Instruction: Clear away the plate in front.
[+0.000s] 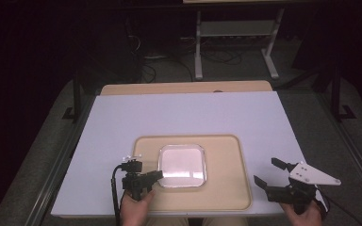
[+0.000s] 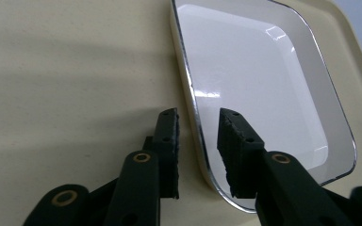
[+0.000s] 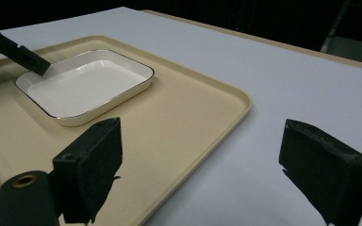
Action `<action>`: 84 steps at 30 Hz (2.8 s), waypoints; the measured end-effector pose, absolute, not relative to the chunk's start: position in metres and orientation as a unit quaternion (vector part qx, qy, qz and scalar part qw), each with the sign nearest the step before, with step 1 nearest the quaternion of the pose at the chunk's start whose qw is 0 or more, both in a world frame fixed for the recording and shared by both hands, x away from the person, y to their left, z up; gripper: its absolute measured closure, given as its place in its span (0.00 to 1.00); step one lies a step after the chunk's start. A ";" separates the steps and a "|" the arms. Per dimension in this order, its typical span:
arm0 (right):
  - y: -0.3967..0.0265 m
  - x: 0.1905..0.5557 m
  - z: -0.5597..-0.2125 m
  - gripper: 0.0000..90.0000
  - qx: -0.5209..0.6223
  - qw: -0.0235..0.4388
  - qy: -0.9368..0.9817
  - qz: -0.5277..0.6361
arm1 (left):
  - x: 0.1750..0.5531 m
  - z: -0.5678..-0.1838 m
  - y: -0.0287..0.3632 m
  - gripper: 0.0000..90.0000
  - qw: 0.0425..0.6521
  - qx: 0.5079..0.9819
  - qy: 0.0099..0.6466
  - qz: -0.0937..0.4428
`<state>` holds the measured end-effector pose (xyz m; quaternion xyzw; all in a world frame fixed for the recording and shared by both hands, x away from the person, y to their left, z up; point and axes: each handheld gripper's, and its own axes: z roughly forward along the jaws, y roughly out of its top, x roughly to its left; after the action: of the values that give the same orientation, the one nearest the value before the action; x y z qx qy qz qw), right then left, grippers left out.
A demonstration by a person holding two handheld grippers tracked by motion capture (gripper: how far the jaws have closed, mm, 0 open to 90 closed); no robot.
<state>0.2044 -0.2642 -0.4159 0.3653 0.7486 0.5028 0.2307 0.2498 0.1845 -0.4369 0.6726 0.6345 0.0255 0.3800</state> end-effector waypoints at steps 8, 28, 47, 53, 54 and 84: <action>-0.263 0.204 -0.416 0.14 0.364 0.232 0.751 0.500 | 0.249 -0.429 0.192 0.70 0.403 0.670 0.622 0.046; -0.267 0.204 -0.416 0.14 0.380 0.237 0.745 0.493 | 0.242 -0.418 0.200 0.58 0.443 0.717 0.531 0.086; -0.269 0.207 -0.418 0.14 0.400 0.240 0.740 0.484 | 0.238 -0.404 0.229 0.35 0.478 0.777 0.392 0.119; -0.271 0.207 -0.418 0.14 0.406 0.241 0.735 0.486 | 0.238 -0.409 0.245 0.28 0.485 0.782 0.374 0.112; -0.272 0.207 -0.418 0.14 0.407 0.239 0.735 0.487 | 0.237 -0.409 0.247 0.27 0.485 0.784 0.369 0.118; -0.269 0.208 -0.420 0.14 0.396 0.233 0.746 0.482 | 0.227 -0.404 0.257 0.24 0.471 0.800 0.329 0.172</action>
<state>0.2082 -0.2693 -0.4197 0.3962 0.7460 0.4818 0.2334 0.2269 0.2568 -0.4041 0.8000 0.3292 0.1721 0.4711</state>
